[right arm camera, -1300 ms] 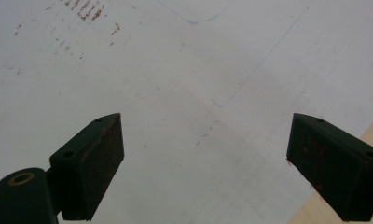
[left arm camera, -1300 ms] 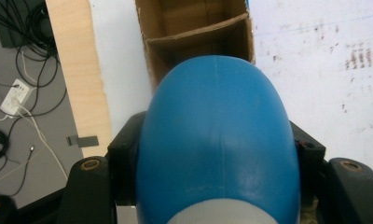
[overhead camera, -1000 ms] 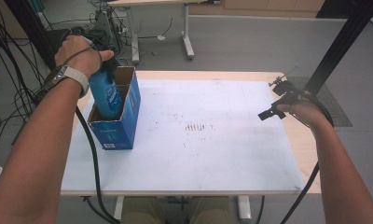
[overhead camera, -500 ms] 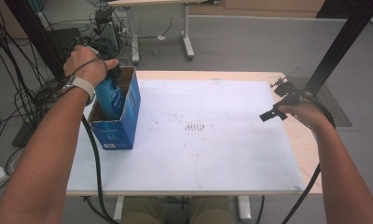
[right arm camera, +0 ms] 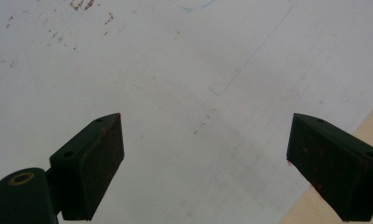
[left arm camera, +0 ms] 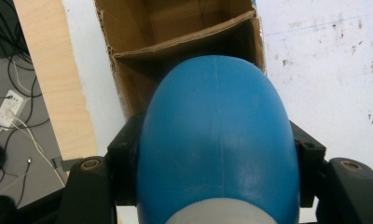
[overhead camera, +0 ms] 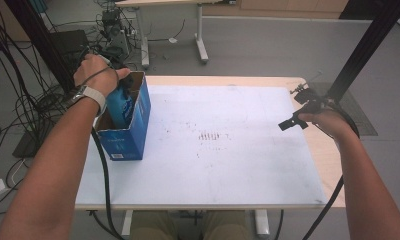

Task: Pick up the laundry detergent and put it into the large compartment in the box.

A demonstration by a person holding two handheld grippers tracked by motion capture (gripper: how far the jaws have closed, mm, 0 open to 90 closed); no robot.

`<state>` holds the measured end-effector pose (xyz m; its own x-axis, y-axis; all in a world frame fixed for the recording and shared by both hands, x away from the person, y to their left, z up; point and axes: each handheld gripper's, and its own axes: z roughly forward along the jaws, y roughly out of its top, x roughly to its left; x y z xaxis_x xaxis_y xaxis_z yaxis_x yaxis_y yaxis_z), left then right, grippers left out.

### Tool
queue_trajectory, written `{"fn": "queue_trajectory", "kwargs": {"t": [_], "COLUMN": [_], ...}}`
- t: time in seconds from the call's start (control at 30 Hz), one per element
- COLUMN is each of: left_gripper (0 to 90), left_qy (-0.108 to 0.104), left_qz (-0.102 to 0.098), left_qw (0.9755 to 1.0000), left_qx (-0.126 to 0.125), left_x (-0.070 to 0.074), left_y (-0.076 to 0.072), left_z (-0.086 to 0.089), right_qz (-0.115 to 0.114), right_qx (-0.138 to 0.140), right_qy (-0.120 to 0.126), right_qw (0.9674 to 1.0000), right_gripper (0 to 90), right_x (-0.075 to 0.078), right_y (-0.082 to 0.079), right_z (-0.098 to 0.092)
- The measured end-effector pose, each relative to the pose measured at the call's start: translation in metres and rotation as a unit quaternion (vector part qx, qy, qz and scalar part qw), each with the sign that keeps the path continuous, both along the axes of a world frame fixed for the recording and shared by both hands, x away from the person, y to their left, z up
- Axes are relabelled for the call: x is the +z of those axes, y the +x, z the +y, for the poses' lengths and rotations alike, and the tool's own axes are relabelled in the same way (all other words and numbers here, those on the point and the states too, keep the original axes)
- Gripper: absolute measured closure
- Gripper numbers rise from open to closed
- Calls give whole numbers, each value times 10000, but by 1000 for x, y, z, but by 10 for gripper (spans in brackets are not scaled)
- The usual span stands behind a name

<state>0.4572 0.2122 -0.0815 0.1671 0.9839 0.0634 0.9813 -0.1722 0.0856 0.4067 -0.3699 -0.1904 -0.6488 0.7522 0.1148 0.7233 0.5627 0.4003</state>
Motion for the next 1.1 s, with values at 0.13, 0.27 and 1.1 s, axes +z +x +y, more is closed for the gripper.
{"fn": "queue_trajectory", "kwargs": {"t": [0.13, 0.27, 1.1], "left_gripper": [378, 378, 373], "left_qy": [14, 33, 140], "left_qz": [-11, -2, -14], "left_qw": [10000, 10000, 9999], "left_qx": [12, 41, -57], "left_x": [-3, -8, -41], "left_y": [0, 1, 3], "left_z": [0, 0, 2], "right_qz": [7, 23, 88], "right_qx": [0, -11, -53], "right_qy": [-4, 13, 21], "right_qw": [10000, 10000, 9999], "right_gripper": [110, 110, 111], "right_x": [-1, -3, -9], "right_y": [0, 0, 0], "right_z": [-1, -2, -3]}}
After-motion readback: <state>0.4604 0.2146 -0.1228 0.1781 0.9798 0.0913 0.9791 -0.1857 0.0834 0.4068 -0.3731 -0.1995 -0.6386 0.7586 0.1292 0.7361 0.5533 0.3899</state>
